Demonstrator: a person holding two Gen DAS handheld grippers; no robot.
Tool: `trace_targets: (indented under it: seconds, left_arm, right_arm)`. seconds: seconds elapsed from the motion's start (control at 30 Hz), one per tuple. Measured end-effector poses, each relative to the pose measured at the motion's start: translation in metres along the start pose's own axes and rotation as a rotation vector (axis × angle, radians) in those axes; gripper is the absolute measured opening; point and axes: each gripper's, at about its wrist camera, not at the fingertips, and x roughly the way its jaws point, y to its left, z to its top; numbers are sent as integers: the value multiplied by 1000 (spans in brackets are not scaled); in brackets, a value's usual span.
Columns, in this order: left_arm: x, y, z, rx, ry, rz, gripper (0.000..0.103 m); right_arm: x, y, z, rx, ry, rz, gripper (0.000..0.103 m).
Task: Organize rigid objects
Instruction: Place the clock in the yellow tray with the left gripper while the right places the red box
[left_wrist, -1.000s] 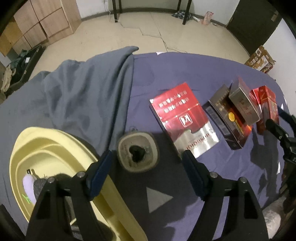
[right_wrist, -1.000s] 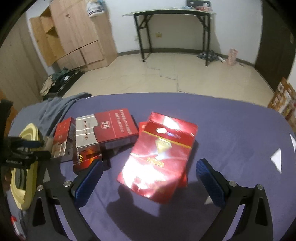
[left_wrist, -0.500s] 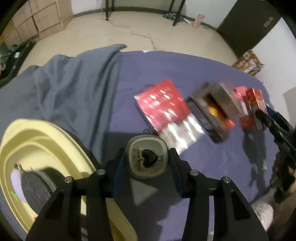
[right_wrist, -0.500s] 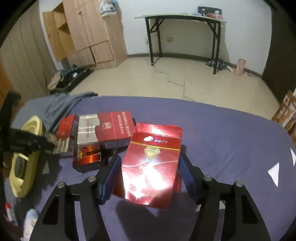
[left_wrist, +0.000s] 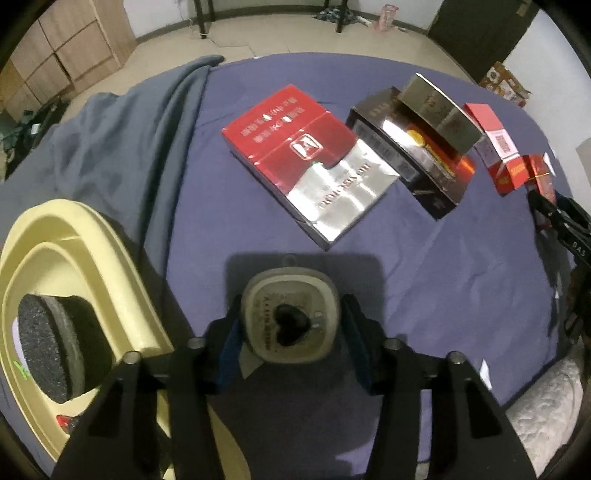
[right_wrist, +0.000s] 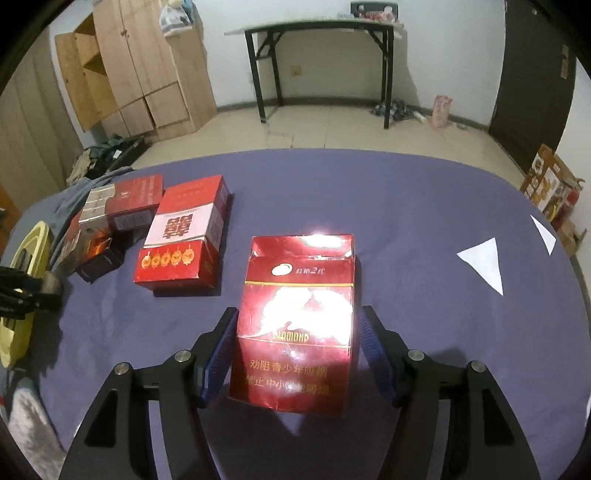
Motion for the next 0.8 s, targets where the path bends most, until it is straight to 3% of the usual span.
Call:
trace_targets:
  seconds: [0.1,0.2,0.33,0.43,0.57,0.67,0.8]
  left_arm:
    - [-6,0,1,-8,0,-19,49]
    - [-34,4,-4,-46,-53,-50,49]
    - [-114,35,-17,-101,-169,-101,49]
    - [-162,77,-28,-169,-236,-44,49]
    - [-191,142,-58,-247,-259,71,49]
    - [-169,169,-77,-279,-201,138,49]
    - [-121,189,-97,-312,-120,112,49]
  right_arm:
    - [-2,7,-3,-31,-15,-39,59]
    - [-7,11,-7,-33,-24,-45,58]
    - [-64,-6,16,106,-140,58,58]
    - [-109,21,51,25,-191,135,58]
    - [-149,116,90,-159,-187,332,58]
    - [-141,205,94,-322,-114,408,58]
    - [-102,315,67,-438,45,502,58]
